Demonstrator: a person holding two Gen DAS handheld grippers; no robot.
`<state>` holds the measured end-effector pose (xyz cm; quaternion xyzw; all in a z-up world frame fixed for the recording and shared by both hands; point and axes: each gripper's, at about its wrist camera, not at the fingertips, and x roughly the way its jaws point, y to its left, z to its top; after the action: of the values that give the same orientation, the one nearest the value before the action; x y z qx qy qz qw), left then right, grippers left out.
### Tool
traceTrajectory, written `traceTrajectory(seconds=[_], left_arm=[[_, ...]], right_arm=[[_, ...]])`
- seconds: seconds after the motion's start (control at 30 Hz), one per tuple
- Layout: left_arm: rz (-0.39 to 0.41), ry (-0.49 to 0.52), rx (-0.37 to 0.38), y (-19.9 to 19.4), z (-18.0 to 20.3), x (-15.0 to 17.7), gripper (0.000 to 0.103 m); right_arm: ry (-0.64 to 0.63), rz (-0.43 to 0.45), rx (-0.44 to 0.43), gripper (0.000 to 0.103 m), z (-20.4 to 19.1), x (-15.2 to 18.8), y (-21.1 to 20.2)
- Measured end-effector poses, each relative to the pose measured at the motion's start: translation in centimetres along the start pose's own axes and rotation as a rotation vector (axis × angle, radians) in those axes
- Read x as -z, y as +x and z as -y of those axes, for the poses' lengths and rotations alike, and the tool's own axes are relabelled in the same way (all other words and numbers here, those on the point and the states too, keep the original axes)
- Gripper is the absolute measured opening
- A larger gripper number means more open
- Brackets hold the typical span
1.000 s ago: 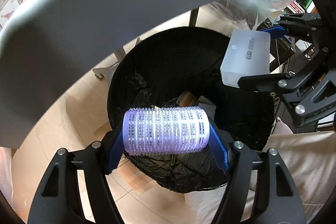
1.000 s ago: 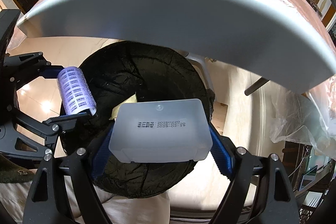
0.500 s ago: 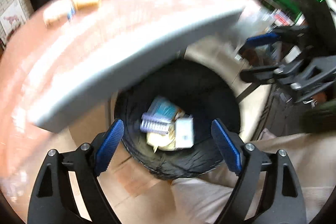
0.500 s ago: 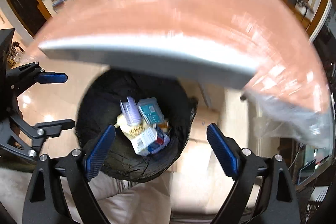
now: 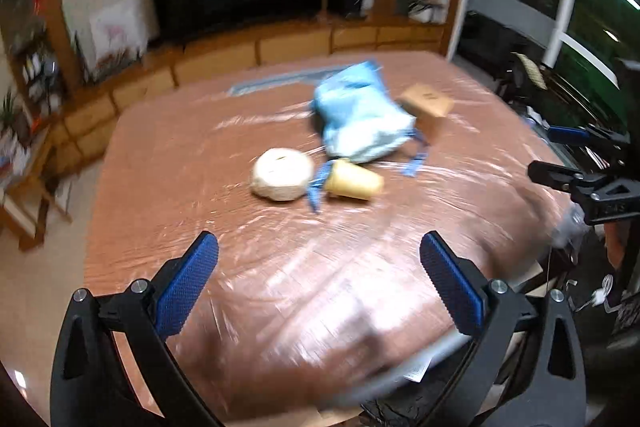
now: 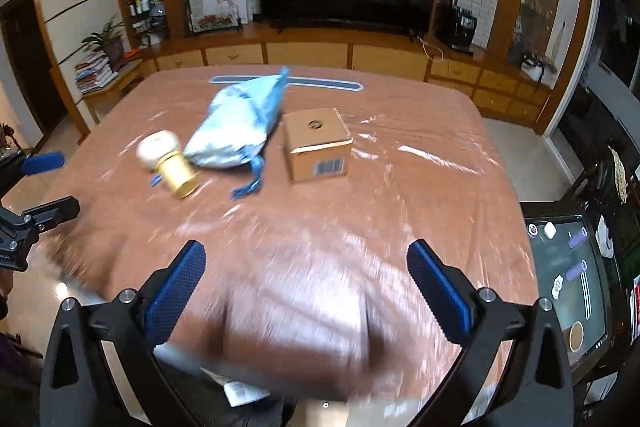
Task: Collect trash
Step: 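Grasp the white paper ball with the left tool while the right tool grasps the cardboard box, then carry the paper ball and cardboard box over the black bin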
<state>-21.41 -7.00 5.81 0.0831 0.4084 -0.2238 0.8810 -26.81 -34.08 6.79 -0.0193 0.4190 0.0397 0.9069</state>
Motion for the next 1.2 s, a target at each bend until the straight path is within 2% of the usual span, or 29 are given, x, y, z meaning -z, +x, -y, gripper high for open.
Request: traceTrajectory(seconds=[0.13,0.37,0.43,0.53,0.7,0.8,0.87,0.97,1.2], left_arm=[[-0.058,-0.033,-0.041,3.9,-1.9,-1.5,0.101],[-0.111,-0.098,-0.048,8.8,-4.0,-3.1,0.101],[-0.119,-0.129,-0.036,9.3,-4.8,-3.2,0.098],[-0.133,-0.164,-0.004,9.9,-5.5,-3.3,0.083],[-0.123,-0.12,-0.013,10.3,-5.1,-3.8,0.066],[-0.112,-0.092,-0.031,10.2,-4.6,-3.8,0.056],[-0.106,-0.096,-0.029,10.1,-4.7,-3.8,0.054],[-0.087,-0.105,-0.04,9.7,-4.9,-3.8,0.053],[-0.061,-0.147,-0.031,8.5,-5.6,-3.6,0.053]], right_arm=[[-0.004,-0.042,0.027,0.099,0.9,-2.3,4.0],[0.054,-0.107,-0.029,0.099,1.5,-5.2,9.5],[0.041,-0.114,-0.028,0.099,1.3,-5.7,10.5],[0.036,-0.121,-0.045,0.099,1.1,-6.4,11.7],[0.039,-0.13,-0.086,0.087,0.9,-7.1,12.7],[0.02,-0.139,-0.083,0.072,0.7,-7.2,13.2],[0.012,-0.141,-0.086,0.059,0.7,-7.1,13.4],[0.017,-0.126,-0.119,0.058,0.7,-6.9,13.1],[0.067,-0.106,-0.13,0.058,1.9,-6.6,11.6]])
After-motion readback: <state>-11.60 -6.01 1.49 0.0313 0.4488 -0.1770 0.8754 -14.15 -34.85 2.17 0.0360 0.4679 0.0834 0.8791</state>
